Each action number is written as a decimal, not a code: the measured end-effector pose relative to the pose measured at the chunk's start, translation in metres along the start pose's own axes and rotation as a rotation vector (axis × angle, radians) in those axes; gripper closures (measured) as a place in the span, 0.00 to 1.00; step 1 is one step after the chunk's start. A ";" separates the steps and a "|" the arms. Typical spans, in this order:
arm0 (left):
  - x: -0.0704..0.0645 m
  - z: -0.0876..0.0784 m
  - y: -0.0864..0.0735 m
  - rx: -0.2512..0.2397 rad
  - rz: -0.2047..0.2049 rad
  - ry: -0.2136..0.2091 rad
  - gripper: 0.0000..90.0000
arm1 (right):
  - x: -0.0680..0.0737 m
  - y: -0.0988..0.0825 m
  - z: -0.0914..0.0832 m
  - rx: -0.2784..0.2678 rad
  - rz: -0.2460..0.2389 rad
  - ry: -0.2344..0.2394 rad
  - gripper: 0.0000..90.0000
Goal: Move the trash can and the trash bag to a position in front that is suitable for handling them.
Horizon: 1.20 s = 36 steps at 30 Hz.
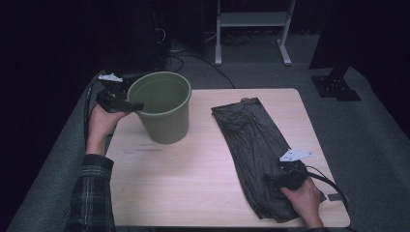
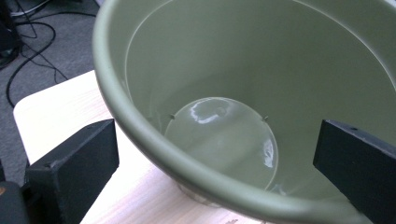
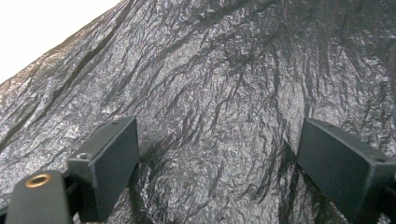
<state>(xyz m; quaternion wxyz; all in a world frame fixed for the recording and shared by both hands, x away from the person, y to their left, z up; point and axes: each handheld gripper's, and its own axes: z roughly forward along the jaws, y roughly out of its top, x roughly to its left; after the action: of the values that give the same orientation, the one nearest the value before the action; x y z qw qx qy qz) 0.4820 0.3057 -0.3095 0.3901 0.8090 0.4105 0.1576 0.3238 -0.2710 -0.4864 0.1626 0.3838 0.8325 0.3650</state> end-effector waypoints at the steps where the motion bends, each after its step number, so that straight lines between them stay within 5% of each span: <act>1: 0.000 0.002 0.000 0.002 -0.006 -0.003 0.00 | 0.000 0.000 0.000 0.000 0.000 0.000 0.13; 16: -0.017 0.009 -0.004 0.004 0.017 -0.047 0.00 | 0.000 0.000 0.000 0.000 0.000 0.000 0.12; 36: -0.039 0.015 -0.008 -0.005 0.025 -0.155 0.00 | 0.000 0.000 0.000 0.000 -0.001 -0.001 0.13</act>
<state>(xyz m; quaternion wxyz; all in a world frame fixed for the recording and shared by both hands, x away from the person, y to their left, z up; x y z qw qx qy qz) 0.4621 0.2705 -0.3227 0.4208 0.8228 0.3686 0.1004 0.3238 -0.2709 -0.4864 0.1630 0.3835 0.8327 0.3647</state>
